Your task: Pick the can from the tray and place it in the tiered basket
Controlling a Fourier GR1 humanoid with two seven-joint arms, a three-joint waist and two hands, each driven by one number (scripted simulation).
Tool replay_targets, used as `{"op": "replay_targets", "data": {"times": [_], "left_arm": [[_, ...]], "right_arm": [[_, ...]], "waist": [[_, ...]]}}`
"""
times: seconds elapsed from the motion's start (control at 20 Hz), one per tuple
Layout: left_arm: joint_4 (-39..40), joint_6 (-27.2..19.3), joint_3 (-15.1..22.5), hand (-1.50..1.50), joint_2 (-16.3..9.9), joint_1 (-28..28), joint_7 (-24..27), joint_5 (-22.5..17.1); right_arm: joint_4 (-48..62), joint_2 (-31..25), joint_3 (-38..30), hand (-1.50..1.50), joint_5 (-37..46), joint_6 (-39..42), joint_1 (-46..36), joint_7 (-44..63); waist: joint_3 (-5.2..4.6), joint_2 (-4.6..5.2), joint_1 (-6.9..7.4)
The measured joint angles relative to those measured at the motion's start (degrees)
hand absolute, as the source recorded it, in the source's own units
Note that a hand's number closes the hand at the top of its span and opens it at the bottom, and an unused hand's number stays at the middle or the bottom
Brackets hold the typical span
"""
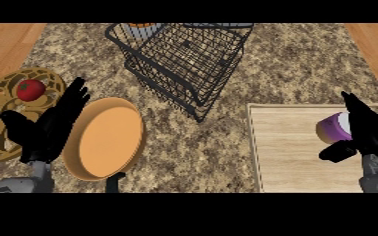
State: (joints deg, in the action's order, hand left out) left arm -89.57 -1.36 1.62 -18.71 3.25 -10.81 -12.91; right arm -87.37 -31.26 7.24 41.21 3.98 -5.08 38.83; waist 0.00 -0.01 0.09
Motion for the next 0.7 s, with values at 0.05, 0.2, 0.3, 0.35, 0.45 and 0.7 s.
{"op": "replay_targets", "data": {"times": [0.05, 0.2, 0.3, 0.35, 0.45, 0.7], "left_arm": [[-0.2, -0.1, -0.2, 0.00, 0.5, 0.0, 0.0, 0.5], [-0.9, 1.1, -1.1, 0.00, 0.9, -0.9, -0.2, 1.0], [0.3, 0.9, -0.9, 0.00, 1.8, 0.0, 0.0, 1.7], [0.3, 0.7, -0.7, 0.00, 2.0, -0.1, -0.1, 2.2], [-0.6, 1.3, -1.4, 0.00, 1.4, -0.1, -1.3, 1.7], [0.4, 1.5, -2.0, 0.00, 2.0, 0.9, -1.0, 2.6]], "right_arm": [[1.0, 0.2, -0.6, -1.50, 0.7, -0.1, 0.1, -1.0], [1.5, 1.2, -1.5, 1.50, 1.8, 1.7, 0.2, -1.8], [2.2, 2.0, -1.3, 1.50, 1.9, 2.9, 0.2, -2.0], [3.2, 1.9, -2.0, 1.50, 0.9, 3.8, -0.4, -2.9], [3.9, 1.7, -2.2, 1.50, 0.7, 5.3, -0.8, -3.8], [5.9, 1.1, -1.3, 1.50, 3.5, 6.3, -1.8, -6.5]], "waist": [[0.00, 0.00, -0.01], [0.00, -0.01, -0.01], [-0.24, -0.14, -0.07], [-0.37, -0.21, 0.01], [-0.61, -0.37, 0.07], [-0.84, -0.55, 0.05]]}}
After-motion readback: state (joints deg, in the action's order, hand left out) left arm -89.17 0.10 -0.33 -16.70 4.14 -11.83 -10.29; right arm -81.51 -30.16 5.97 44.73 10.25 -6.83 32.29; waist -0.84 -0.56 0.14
